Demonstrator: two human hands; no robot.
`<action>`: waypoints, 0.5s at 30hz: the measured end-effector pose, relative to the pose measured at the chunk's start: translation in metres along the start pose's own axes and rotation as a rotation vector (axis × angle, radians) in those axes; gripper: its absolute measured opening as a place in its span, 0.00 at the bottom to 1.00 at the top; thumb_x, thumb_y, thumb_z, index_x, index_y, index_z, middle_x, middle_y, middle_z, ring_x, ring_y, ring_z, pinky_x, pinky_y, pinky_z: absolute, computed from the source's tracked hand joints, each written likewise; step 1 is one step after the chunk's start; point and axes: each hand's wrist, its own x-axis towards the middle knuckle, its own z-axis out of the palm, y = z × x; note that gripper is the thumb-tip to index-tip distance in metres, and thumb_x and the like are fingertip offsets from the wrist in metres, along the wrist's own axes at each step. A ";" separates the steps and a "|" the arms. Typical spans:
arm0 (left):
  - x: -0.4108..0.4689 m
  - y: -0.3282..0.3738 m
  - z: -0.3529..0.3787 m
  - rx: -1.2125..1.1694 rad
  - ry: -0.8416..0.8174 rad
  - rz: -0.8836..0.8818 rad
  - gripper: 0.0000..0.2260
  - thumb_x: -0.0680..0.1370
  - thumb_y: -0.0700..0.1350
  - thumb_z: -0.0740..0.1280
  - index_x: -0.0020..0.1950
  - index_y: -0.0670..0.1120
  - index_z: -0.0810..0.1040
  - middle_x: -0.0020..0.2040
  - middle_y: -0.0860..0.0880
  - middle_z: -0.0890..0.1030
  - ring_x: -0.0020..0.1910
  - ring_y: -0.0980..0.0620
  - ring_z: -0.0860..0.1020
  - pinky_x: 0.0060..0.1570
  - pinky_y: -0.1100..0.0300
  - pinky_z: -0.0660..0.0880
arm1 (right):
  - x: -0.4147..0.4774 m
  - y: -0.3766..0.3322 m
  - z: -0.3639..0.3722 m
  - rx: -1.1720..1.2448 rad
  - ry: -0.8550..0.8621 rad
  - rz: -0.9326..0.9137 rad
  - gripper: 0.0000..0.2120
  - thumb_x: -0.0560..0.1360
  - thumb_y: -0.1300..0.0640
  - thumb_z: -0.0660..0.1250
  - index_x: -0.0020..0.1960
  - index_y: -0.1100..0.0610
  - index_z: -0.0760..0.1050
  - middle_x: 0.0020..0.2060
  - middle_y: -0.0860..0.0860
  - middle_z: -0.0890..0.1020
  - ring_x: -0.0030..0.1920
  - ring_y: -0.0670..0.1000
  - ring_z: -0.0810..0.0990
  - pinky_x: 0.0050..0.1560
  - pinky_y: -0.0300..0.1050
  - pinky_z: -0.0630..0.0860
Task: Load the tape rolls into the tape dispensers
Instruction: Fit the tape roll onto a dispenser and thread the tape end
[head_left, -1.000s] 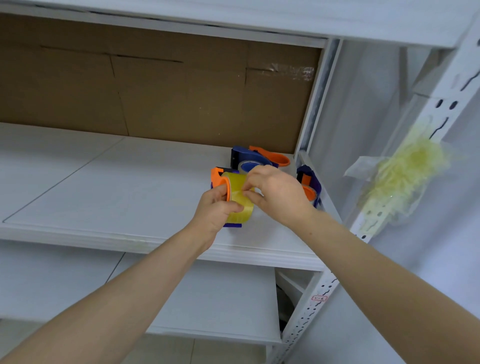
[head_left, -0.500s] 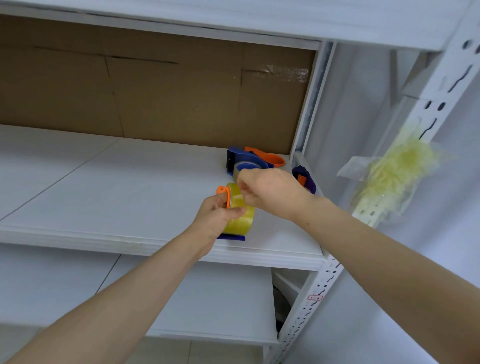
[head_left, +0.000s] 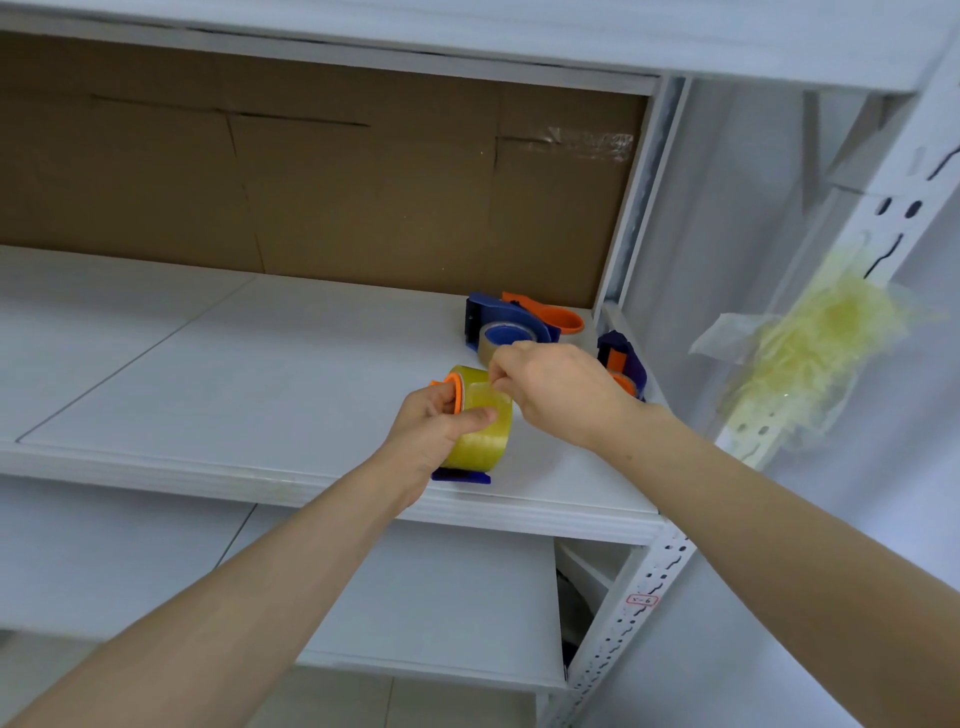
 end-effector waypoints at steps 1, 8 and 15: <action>0.000 0.000 0.000 0.003 0.000 -0.001 0.14 0.72 0.40 0.72 0.57 0.46 0.78 0.55 0.43 0.82 0.57 0.42 0.79 0.62 0.42 0.73 | 0.001 0.001 -0.001 0.018 -0.010 0.001 0.10 0.81 0.57 0.55 0.59 0.58 0.71 0.53 0.55 0.78 0.51 0.56 0.78 0.48 0.52 0.77; -0.005 0.000 0.001 -0.016 -0.011 0.041 0.11 0.74 0.40 0.69 0.56 0.47 0.78 0.51 0.46 0.82 0.53 0.45 0.79 0.53 0.51 0.76 | 0.004 0.003 -0.002 0.336 -0.030 0.038 0.08 0.75 0.54 0.65 0.52 0.56 0.77 0.48 0.51 0.81 0.48 0.49 0.78 0.49 0.49 0.78; -0.011 0.002 0.007 0.061 -0.091 0.110 0.19 0.63 0.37 0.77 0.51 0.48 0.77 0.44 0.48 0.81 0.44 0.52 0.79 0.42 0.61 0.74 | 0.000 -0.003 0.001 0.376 0.137 0.133 0.09 0.79 0.53 0.61 0.54 0.57 0.73 0.50 0.52 0.79 0.49 0.51 0.77 0.48 0.51 0.76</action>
